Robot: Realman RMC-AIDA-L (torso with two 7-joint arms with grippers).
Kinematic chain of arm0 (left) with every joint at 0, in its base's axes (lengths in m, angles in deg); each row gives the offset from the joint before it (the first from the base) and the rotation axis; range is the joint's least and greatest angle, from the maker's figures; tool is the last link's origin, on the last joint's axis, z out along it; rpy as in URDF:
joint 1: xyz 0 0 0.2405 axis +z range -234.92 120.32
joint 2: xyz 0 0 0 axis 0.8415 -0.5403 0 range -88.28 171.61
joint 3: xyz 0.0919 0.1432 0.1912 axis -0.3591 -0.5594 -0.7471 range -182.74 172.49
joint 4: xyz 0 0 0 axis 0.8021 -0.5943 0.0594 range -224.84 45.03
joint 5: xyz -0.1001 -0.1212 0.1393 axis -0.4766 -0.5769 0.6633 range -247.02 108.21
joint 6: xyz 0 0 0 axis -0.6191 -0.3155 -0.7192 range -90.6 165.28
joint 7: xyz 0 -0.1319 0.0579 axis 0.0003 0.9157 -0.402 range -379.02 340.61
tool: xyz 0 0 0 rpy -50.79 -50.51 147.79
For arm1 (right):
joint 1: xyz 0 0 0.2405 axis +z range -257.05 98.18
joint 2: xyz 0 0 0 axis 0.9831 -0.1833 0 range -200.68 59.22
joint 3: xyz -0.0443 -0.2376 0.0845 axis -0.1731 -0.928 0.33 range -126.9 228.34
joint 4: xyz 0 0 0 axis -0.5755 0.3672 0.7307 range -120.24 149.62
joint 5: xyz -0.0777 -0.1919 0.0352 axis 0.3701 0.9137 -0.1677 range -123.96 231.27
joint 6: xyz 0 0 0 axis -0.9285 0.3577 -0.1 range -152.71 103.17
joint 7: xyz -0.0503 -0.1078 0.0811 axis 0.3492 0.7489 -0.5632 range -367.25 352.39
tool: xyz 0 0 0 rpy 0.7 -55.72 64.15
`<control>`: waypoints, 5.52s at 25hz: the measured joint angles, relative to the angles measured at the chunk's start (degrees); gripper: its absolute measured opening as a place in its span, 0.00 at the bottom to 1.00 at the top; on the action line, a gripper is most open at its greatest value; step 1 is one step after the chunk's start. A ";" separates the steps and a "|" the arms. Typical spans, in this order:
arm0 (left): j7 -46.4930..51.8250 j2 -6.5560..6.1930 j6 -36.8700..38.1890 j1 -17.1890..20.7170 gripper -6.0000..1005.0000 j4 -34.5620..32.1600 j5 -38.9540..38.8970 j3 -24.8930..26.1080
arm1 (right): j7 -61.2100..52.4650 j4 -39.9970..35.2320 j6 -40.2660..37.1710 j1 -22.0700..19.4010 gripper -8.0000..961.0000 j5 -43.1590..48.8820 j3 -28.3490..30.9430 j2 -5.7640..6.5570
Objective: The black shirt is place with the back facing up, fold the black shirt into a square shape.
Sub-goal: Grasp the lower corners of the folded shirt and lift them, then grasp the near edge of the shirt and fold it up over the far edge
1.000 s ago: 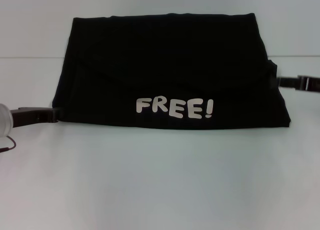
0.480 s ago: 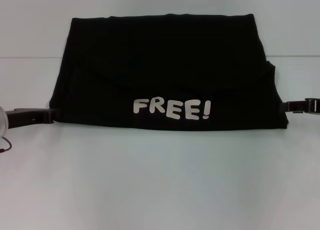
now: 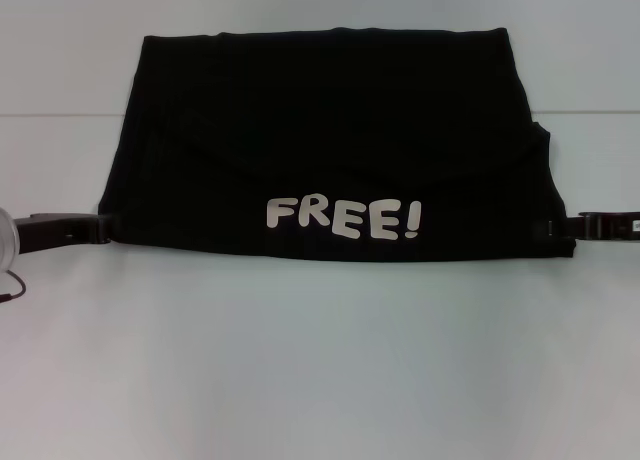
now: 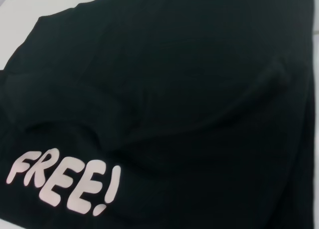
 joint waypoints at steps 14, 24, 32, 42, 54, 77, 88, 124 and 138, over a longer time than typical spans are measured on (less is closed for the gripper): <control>0.67 -0.14 -0.54 -0.01 0.01 -0.13 -0.01 0.01 | 2.49 -0.69 -0.75 -1.73 0.27 -1.94 -0.20 -0.59; 5.35 0.11 10.17 2.78 0.01 -5.88 -0.01 2.68 | 5.72 -3.19 -8.59 -5.93 0.01 -7.49 0.75 0.89; 6.18 -0.02 25.58 5.98 0.01 -9.57 0.27 7.66 | 9.75 -5.41 -18.71 -11.07 0.01 -8.54 3.58 1.53; 5.62 0.45 46.68 12.53 0.01 -13.18 3.02 14.09 | 17.50 -8.50 -32.48 -19.57 0.01 -8.27 5.63 2.68; -0.07 0.66 58.18 15.55 0.01 -14.06 11.47 20.50 | 25.84 -8.30 -42.56 -24.97 0.01 -3.11 6.85 2.30; 5.98 -7.34 39.11 -3.29 0.01 -0.65 11.38 22.57 | 26.05 -7.86 -39.19 -13.94 0.01 -1.90 20.53 4.74; 6.48 -8.37 10.43 -12.03 0.01 9.76 11.26 20.40 | 23.85 -0.57 -19.84 -3.44 0.01 -1.82 17.91 3.78; 4.04 -6.55 17.94 -4.60 0.01 5.48 6.93 20.40 | 16.29 -2.60 -36.63 -11.18 0.39 5.32 7.73 2.99; 4.04 -6.55 17.85 -4.82 0.01 5.46 6.89 20.21 | 16.29 -2.60 -33.54 -10.40 0.39 5.86 7.53 2.43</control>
